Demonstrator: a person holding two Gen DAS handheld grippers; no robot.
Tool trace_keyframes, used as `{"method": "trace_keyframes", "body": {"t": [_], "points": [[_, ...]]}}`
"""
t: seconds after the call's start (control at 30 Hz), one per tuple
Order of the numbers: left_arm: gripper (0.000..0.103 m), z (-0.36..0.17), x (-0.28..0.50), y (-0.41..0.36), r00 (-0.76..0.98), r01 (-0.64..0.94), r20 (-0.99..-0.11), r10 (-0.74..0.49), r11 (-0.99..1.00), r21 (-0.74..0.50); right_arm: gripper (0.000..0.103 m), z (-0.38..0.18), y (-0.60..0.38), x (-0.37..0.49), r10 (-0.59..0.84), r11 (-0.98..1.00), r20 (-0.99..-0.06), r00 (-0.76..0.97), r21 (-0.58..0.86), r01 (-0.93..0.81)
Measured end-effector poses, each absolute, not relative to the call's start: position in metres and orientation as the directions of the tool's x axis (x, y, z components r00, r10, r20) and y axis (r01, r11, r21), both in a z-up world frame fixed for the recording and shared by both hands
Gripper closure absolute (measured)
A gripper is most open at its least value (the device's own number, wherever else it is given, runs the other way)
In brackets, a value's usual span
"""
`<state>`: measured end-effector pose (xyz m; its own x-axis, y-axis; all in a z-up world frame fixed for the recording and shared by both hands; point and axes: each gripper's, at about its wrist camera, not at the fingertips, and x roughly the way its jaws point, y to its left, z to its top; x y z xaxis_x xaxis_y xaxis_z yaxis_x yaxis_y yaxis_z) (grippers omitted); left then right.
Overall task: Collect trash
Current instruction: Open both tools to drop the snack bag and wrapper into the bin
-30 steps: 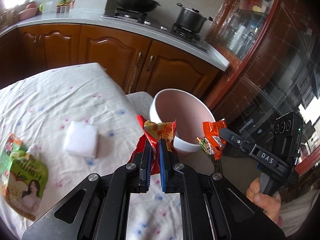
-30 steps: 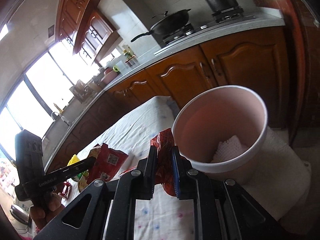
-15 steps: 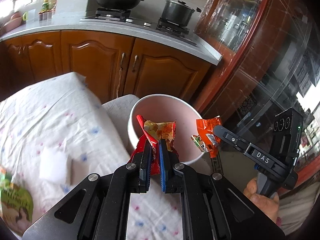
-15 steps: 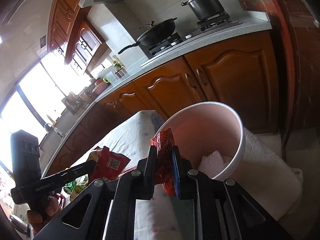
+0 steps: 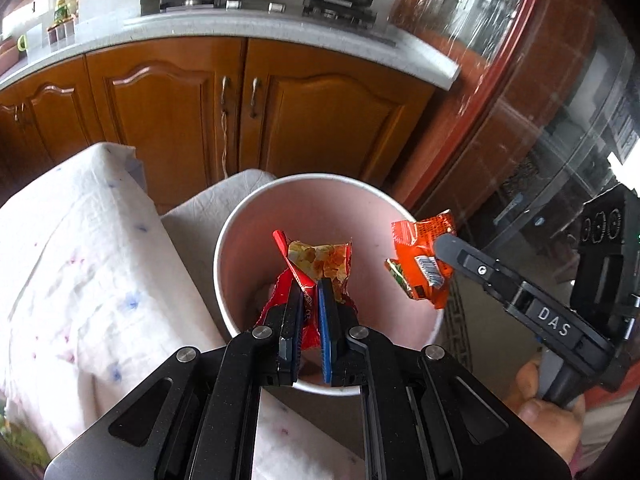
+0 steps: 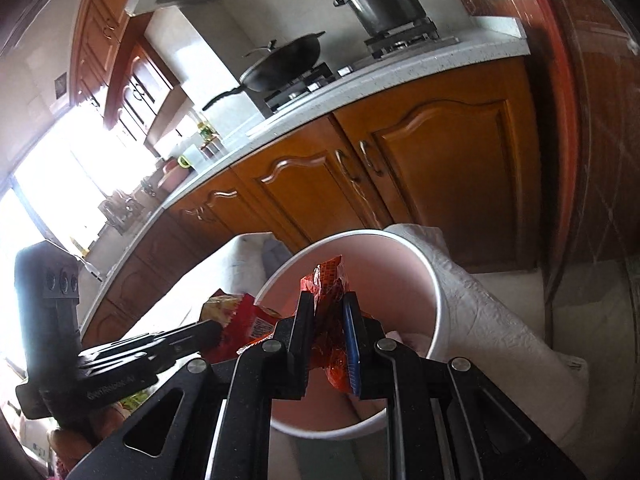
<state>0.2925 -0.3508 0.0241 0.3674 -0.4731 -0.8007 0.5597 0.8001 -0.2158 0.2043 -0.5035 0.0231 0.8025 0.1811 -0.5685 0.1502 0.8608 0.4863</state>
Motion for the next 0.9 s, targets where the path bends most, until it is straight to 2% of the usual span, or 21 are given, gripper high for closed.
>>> {"method": "trace_keyframes", "body": {"t": [0.13, 0.37, 0.47, 0.5, 0.67, 0.8, 0.9], "points": [[0.094, 0.015, 0.299, -0.354, 0.349, 0.559, -0.816, -0.461, 0.801, -0.214, 0.087, 0.014, -0.509, 0.214, 0.181, 0.862, -0.593, 0.785, 0.48, 0.164], [0.077, 0.007, 0.306, -0.357, 0.322, 0.546, -0.832, -0.452, 0.807, -0.227, 0.08, 0.007, -0.516, 0.22, 0.2, 0.848, -0.606, 0.77, 0.501, 0.173], [0.071, 0.008, 0.303, -0.354, 0.329, 0.544, -0.831, -0.448, 0.809, -0.22, 0.07, 0.008, -0.518, 0.217, 0.203, 0.842, -0.597, 0.776, 0.511, 0.173], [0.071, 0.009, 0.302, -0.353, 0.331, 0.545, -0.83, -0.449, 0.809, -0.22, 0.067, 0.009, -0.518, 0.216, 0.203, 0.841, -0.594, 0.778, 0.513, 0.172], [0.068, 0.015, 0.298, -0.342, 0.342, 0.538, -0.818, -0.462, 0.81, -0.233, 0.064, 0.014, -0.518, 0.207, 0.202, 0.833, -0.578, 0.791, 0.526, 0.171], [0.065, 0.021, 0.29, -0.325, 0.363, 0.527, -0.803, -0.472, 0.815, -0.24, 0.042, 0.019, -0.515, 0.2, 0.217, 0.828, -0.562, 0.798, 0.539, 0.154], [0.065, 0.024, 0.284, -0.307, 0.371, 0.505, -0.794, -0.482, 0.822, -0.263, 0.036, 0.021, -0.51, 0.193, 0.222, 0.828, -0.555, 0.801, 0.541, 0.145]]}}
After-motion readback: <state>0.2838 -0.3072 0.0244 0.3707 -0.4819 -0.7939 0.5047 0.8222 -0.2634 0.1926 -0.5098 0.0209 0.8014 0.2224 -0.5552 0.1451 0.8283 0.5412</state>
